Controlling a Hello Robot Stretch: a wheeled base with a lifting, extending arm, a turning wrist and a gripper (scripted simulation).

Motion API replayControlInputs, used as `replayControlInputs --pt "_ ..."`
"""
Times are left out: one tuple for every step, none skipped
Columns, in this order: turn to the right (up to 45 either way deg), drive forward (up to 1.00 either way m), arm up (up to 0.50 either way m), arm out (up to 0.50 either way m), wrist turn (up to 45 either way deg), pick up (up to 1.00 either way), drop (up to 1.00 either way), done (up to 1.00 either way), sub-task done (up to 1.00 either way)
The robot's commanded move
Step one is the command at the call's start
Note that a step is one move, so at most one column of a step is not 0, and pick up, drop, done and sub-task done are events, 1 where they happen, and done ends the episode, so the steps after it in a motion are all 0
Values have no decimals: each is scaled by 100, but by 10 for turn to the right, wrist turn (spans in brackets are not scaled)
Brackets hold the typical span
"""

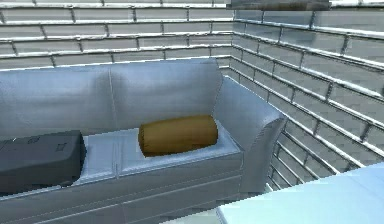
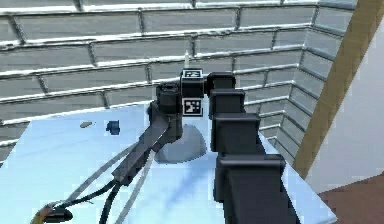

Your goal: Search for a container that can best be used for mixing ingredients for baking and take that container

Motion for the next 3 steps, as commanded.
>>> replayControlInputs --pt "0 0 0 0 450 0 0 0 0" --pt "0 0 0 0 450 0 0 0 0" --pt "0 0 0 0 180 0 0 0 0"
